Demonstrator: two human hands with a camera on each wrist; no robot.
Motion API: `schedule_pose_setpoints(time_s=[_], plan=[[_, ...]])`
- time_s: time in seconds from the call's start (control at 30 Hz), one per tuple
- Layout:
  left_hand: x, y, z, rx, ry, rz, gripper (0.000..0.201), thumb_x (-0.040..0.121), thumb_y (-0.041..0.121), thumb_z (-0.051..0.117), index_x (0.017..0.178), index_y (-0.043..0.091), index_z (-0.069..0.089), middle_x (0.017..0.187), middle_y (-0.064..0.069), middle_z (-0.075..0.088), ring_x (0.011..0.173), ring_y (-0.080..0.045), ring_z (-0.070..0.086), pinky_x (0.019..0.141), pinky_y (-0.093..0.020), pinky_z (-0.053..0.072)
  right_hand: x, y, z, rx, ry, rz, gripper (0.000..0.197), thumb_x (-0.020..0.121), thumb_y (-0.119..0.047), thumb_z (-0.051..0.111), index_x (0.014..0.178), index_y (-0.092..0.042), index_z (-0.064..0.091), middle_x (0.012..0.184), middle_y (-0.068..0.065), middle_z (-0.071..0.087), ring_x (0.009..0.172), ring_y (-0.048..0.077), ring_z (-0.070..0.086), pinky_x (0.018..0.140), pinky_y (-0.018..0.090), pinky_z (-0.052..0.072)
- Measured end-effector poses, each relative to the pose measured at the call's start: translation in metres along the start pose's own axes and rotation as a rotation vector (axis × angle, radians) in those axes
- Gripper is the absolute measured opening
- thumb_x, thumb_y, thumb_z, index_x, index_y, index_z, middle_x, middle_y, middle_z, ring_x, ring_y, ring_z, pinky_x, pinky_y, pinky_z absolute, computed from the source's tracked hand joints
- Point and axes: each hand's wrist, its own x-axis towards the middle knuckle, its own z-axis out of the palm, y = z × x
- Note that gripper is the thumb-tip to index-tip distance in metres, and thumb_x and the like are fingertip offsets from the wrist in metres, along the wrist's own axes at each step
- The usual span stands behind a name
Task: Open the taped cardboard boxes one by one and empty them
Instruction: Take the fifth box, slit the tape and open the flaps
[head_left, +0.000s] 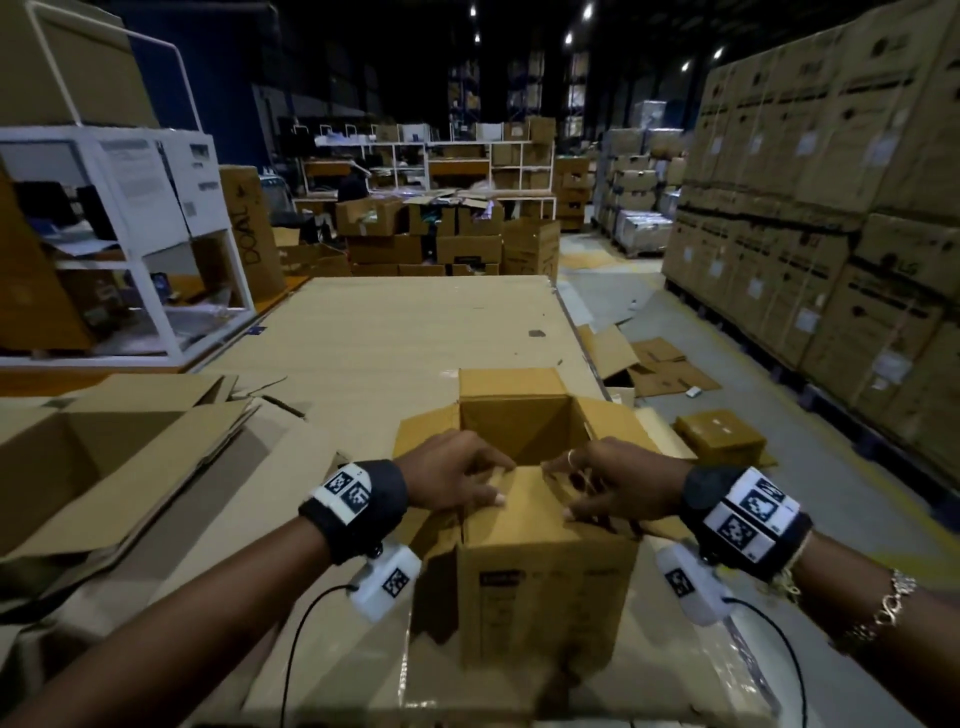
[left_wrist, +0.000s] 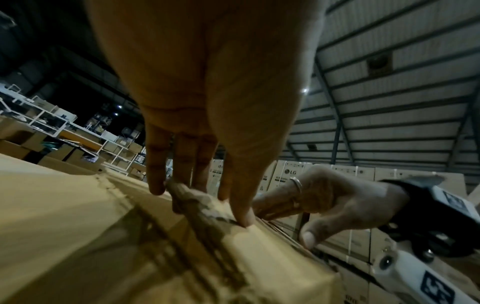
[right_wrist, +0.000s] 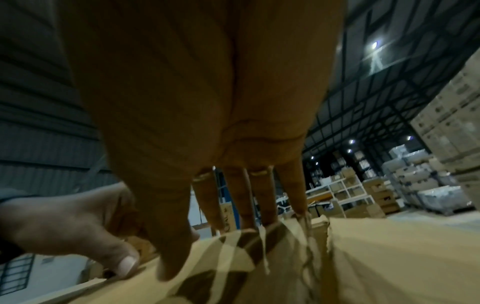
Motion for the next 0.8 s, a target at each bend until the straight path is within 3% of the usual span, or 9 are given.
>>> schedule_pose_setpoints(time_s=[0.07, 0.17, 0.3, 0.4, 0.5, 0.6, 0.67, 0.73, 0.8], plan=[[-0.008, 0.004, -0.002, 0.004, 0.109, -0.007, 0.054, 0.090, 0.040, 0.071, 0.141, 0.035, 0.054, 0.119, 0.010, 0.056, 0.103, -0.009, 0.048, 0.089, -0.033, 0.048, -0.012, -0.009, 0.000, -0.018, 0.145, -0.005, 0.062, 0.088, -0.037, 0.071, 0.144, -0.034, 0.046, 0.137, -0.010, 0.053, 0.106, 0.002, 0.055, 0.084, 0.020, 0.051], [-0.023, 0.010, -0.002, -0.065, 0.306, 0.092, 0.062, 0.083, 0.033, 0.080, 0.139, 0.033, 0.056, 0.112, 0.008, 0.057, 0.097, -0.012, 0.052, 0.082, -0.038, 0.053, -0.036, -0.026, -0.002, -0.058, 0.334, -0.007, 0.053, 0.091, -0.028, 0.068, 0.141, -0.028, 0.050, 0.133, -0.011, 0.049, 0.096, -0.002, 0.047, 0.071, 0.011, 0.041], [-0.052, 0.036, 0.003, -0.196, 0.444, 0.222, 0.046, 0.083, 0.019, 0.080, 0.127, 0.025, 0.068, 0.106, 0.011, 0.064, 0.094, -0.005, 0.059, 0.077, -0.026, 0.055, -0.070, -0.041, -0.004, -0.034, 0.467, -0.106, 0.032, 0.094, -0.025, 0.065, 0.125, -0.029, 0.064, 0.114, -0.015, 0.055, 0.095, -0.001, 0.053, 0.076, 0.015, 0.046], [-0.078, 0.053, 0.019, -0.287, 0.453, 0.278, 0.027, 0.084, 0.017, 0.080, 0.111, 0.023, 0.076, 0.100, 0.012, 0.068, 0.092, -0.007, 0.064, 0.074, -0.026, 0.057, -0.094, -0.046, 0.007, 0.059, 0.387, -0.161, 0.023, 0.093, -0.026, 0.067, 0.114, -0.030, 0.072, 0.102, -0.017, 0.068, 0.091, 0.000, 0.062, 0.077, 0.026, 0.056], [-0.099, 0.062, 0.049, -0.301, 0.465, 0.250, 0.028, 0.082, 0.021, 0.082, 0.109, 0.024, 0.076, 0.104, 0.013, 0.068, 0.095, -0.008, 0.065, 0.074, -0.032, 0.058, -0.113, -0.043, 0.035, 0.117, 0.336, -0.227, 0.027, 0.090, -0.035, 0.070, 0.117, -0.033, 0.071, 0.112, -0.017, 0.070, 0.099, -0.001, 0.064, 0.082, 0.024, 0.057], [-0.115, 0.067, 0.088, -0.195, 0.412, 0.160, 0.040, 0.079, 0.031, 0.083, 0.118, 0.030, 0.072, 0.119, 0.016, 0.060, 0.112, -0.002, 0.055, 0.091, -0.029, 0.053, -0.118, -0.033, 0.070, 0.141, 0.300, -0.227, 0.036, 0.090, -0.043, 0.068, 0.125, -0.034, 0.066, 0.134, -0.020, 0.059, 0.112, -0.006, 0.057, 0.088, 0.015, 0.051], [-0.118, 0.067, 0.111, -0.107, 0.368, 0.109, 0.046, 0.075, 0.040, 0.082, 0.120, 0.036, 0.070, 0.126, 0.022, 0.056, 0.121, 0.001, 0.047, 0.101, -0.032, 0.044, -0.114, -0.027, 0.089, 0.169, 0.313, -0.238, 0.037, 0.091, -0.040, 0.068, 0.127, -0.031, 0.066, 0.141, -0.018, 0.055, 0.116, -0.003, 0.056, 0.092, 0.020, 0.052], [-0.114, 0.069, 0.127, -0.074, 0.345, 0.066, 0.049, 0.075, 0.044, 0.080, 0.122, 0.039, 0.068, 0.132, 0.025, 0.054, 0.131, 0.002, 0.041, 0.108, -0.035, 0.034, -0.107, -0.019, 0.104, 0.187, 0.374, -0.260, 0.037, 0.092, -0.031, 0.069, 0.129, -0.025, 0.066, 0.143, -0.014, 0.054, 0.120, 0.004, 0.057, 0.098, 0.032, 0.052], [-0.107, 0.071, 0.133, -0.081, 0.407, 0.043, 0.043, 0.081, 0.041, 0.077, 0.123, 0.037, 0.068, 0.132, 0.023, 0.055, 0.130, 0.001, 0.043, 0.109, -0.040, 0.035, -0.098, -0.013, 0.110, 0.188, 0.422, -0.250, 0.041, 0.092, -0.021, 0.069, 0.133, -0.023, 0.063, 0.145, -0.012, 0.052, 0.125, 0.008, 0.054, 0.102, 0.035, 0.050]])
